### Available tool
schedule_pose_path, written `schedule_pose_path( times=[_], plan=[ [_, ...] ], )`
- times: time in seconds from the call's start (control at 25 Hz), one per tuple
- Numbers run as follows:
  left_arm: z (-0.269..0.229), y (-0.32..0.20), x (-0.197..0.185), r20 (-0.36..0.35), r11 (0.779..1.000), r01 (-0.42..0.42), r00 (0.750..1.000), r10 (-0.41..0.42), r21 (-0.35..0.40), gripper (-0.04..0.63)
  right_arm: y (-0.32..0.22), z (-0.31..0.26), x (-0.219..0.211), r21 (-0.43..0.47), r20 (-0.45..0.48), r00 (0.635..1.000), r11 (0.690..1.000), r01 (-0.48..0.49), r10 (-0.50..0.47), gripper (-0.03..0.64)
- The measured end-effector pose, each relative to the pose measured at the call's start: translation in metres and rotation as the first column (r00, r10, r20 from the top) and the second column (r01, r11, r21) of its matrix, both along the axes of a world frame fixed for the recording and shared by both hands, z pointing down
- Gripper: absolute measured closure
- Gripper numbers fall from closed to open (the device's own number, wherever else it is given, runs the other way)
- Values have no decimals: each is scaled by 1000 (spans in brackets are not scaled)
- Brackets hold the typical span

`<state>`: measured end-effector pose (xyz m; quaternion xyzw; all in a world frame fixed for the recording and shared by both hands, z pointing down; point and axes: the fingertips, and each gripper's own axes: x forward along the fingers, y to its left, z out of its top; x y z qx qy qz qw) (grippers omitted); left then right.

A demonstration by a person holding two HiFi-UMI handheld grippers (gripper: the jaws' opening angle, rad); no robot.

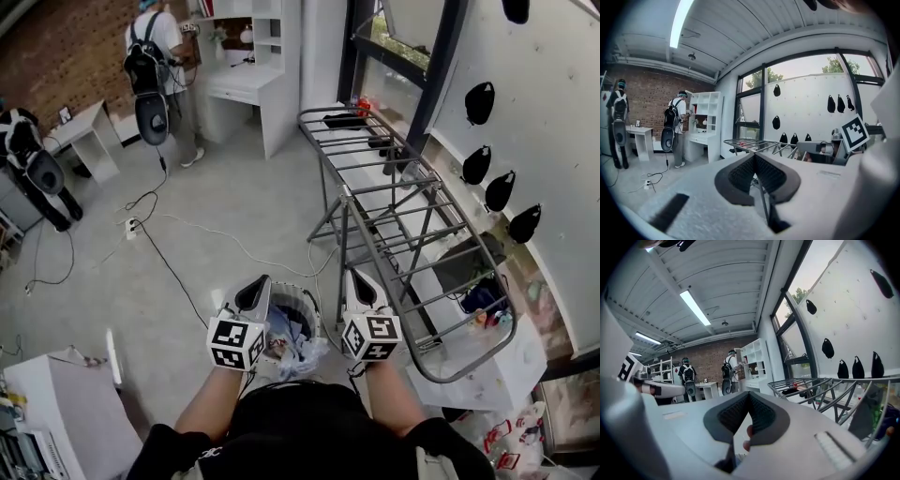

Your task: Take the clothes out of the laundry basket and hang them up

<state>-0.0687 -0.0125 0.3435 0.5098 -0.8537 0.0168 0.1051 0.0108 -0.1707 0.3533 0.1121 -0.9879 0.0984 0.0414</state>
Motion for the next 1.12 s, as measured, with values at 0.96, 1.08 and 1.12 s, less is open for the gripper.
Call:
schedule_pose_path(
  times=[0.96,1.08,1.12],
  plan=[
    [96,10,-6,-110,966,-191,979,173,-175,287,37,62,-9,-45,-120,990,997,67,-72,397],
    [124,16,-6,-155,956,-201,973,170,-216,287,40,81,-7,-53,-162,984,997,63,-71,397],
    [134,17,-6,-166,951,-205,972,169,-233,287,40,88,-6,-59,-174,982,996,61,-70,399]
  ],
)
